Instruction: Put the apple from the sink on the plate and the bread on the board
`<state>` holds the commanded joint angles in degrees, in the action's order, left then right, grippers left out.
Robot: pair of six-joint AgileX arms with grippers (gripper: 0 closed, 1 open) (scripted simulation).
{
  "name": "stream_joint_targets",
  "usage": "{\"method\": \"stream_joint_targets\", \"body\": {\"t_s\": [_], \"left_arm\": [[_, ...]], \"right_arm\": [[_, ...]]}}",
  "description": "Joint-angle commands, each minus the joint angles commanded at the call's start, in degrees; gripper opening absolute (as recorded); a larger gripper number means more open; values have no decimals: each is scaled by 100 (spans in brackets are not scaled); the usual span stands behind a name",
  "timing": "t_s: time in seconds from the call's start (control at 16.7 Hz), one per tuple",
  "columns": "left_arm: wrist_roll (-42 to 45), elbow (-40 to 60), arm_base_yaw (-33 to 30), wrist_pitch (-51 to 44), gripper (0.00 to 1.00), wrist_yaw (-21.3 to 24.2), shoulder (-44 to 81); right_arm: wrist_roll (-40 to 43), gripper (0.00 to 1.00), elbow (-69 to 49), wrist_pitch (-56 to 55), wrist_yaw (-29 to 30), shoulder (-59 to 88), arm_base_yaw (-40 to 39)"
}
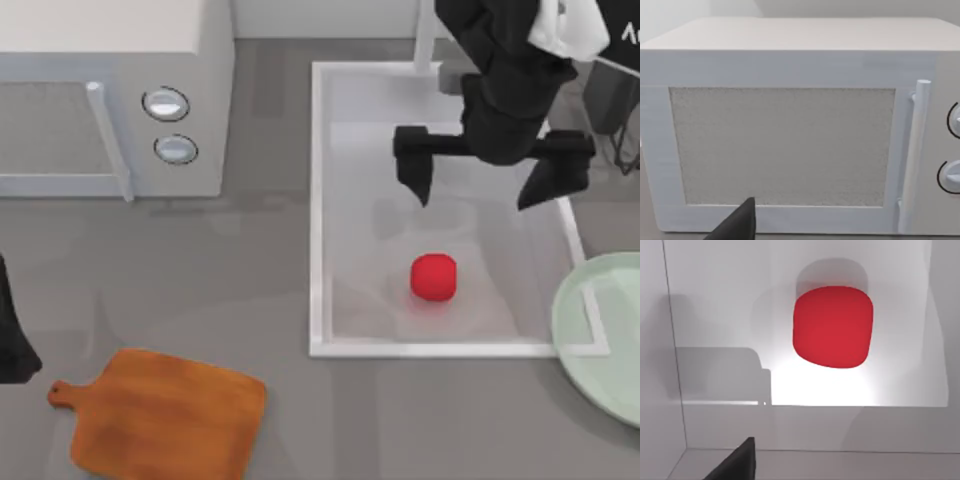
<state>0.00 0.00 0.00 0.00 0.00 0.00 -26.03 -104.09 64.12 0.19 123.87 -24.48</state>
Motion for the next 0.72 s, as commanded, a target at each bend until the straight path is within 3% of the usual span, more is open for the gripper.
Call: {"method": "stream_joint_targets", "body": {"t_s": [0.24,0.72], "left_arm": [[0,0,0,0,100,0,0],[0,0,0,0,100,0,0]], "right_arm": [[-133,100,-708,401,5,865,-164],[-137,100,-692,334,4,982,-146]]}}
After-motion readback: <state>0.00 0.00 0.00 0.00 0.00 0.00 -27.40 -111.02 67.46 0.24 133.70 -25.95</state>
